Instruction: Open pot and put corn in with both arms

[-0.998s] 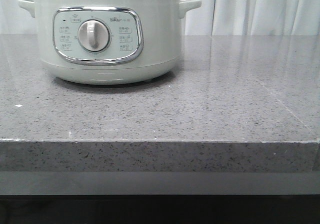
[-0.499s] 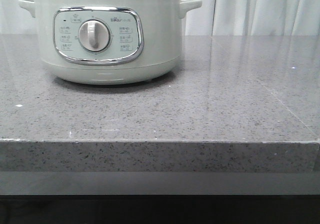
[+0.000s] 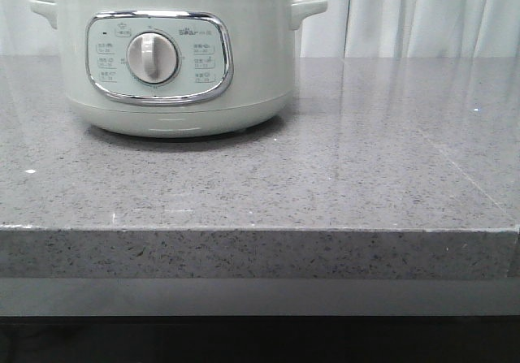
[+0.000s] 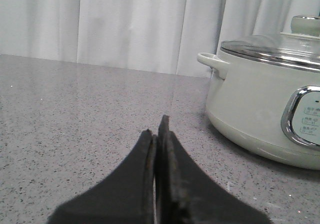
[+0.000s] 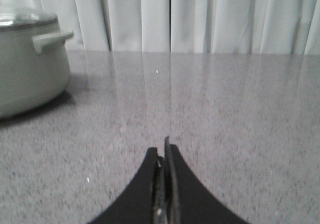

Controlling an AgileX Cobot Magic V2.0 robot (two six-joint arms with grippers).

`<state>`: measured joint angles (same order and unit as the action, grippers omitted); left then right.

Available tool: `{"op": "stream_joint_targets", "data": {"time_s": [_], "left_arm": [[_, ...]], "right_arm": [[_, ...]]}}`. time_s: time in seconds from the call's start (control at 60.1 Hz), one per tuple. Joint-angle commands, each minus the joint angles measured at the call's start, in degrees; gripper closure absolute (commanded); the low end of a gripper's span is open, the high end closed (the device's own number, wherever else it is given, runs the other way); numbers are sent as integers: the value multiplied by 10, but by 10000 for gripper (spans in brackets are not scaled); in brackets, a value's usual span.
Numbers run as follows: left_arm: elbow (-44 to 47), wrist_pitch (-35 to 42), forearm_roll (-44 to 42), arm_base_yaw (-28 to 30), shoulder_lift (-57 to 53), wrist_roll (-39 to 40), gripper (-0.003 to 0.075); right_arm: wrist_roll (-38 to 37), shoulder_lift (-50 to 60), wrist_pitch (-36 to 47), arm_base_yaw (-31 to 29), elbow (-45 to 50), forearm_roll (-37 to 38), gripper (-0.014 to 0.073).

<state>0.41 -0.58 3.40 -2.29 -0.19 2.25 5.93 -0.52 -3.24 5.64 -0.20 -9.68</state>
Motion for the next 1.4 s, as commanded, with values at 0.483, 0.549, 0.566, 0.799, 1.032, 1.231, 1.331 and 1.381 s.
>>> {"op": "stream_joint_targets", "data": {"time_s": [0.483,0.549,0.566,0.799,1.032,1.231,1.331,1.381], "left_arm": [[2,46,5,1,-12,1,741],[2,46,5,1,-12,1,741],[2,46,5,1,-12,1,741],[2,46,5,1,-12,1,741],[2,46,5,1,-12,1,741],[2,46,5,1,-12,1,741],[2,46,5,1,-12,1,741],[2,46,5,1,-12,1,741]], "right_arm": [[0,25,45,-35,18,-2,659],[0,25,45,-39,18,-2,659],[0,25,45,-39,18,-2,659],[0,25,45,-26,18,-2,659],[0,25,45,-26,18,-2,659],[0,25,45,-26,18,-2,659],[0,25,45,-26,18,-2,659],[0,25,45,-26,18,-2,659]]}}
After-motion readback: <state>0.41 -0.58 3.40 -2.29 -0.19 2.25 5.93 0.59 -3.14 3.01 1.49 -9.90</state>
